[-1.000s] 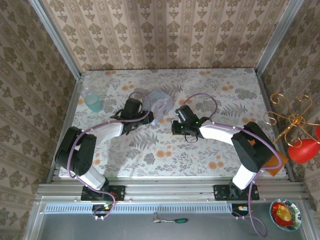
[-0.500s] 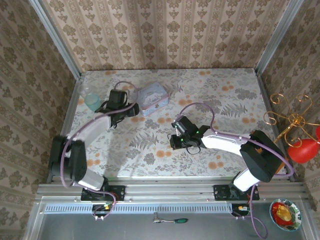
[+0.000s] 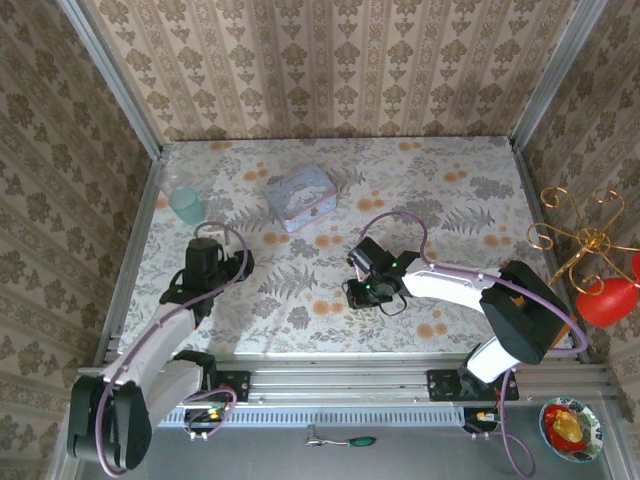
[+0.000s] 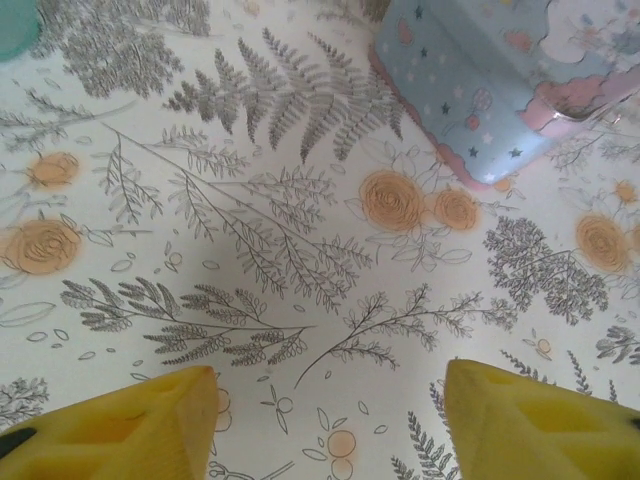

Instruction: Unlock the padlock with the key

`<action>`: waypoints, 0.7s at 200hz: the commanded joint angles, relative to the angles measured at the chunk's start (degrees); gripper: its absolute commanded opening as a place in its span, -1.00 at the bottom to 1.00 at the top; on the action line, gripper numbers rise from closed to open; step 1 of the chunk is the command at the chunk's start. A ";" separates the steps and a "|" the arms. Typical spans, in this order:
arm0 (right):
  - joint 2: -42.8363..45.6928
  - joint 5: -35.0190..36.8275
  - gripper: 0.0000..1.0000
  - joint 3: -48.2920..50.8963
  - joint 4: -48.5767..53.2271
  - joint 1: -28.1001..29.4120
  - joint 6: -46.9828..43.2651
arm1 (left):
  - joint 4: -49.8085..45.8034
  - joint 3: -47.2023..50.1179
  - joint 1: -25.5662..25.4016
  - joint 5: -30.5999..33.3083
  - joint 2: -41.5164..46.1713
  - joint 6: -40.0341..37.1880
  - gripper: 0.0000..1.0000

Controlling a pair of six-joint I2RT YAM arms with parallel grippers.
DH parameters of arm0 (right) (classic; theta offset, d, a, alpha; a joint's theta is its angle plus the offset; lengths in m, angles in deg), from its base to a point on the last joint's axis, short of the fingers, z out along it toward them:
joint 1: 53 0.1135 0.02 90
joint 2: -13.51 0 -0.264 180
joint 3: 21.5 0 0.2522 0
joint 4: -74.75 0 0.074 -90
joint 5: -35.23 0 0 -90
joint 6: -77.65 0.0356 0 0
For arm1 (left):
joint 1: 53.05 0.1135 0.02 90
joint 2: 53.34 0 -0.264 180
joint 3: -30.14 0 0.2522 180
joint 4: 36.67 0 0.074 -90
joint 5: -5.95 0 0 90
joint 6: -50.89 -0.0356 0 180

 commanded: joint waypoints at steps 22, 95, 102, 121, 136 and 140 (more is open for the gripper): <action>-2.22 -3.23 -1.00 -2.23 2.42 -1.73 0.68 | 3.48 2.16 3.00 0.71 4.41 -0.36 0.54; -4.18 1.47 -0.38 -3.58 5.55 -3.22 -0.73 | 3.51 4.17 4.78 3.01 7.55 0.40 0.81; -3.67 2.23 -0.30 -3.77 6.10 -3.19 -1.01 | 2.47 3.89 4.95 3.79 7.87 0.69 0.82; -1.31 4.85 -0.06 -3.76 7.62 -3.28 -1.52 | 1.02 3.69 5.40 5.04 8.84 0.43 0.83; 0.84 7.00 0.22 -4.07 9.03 -3.41 -2.47 | 0.68 3.65 5.49 6.12 9.50 0.45 0.97; 1.47 7.74 0.25 -4.15 9.02 -3.38 -2.78 | 0.44 3.56 5.45 6.31 9.60 0.43 1.00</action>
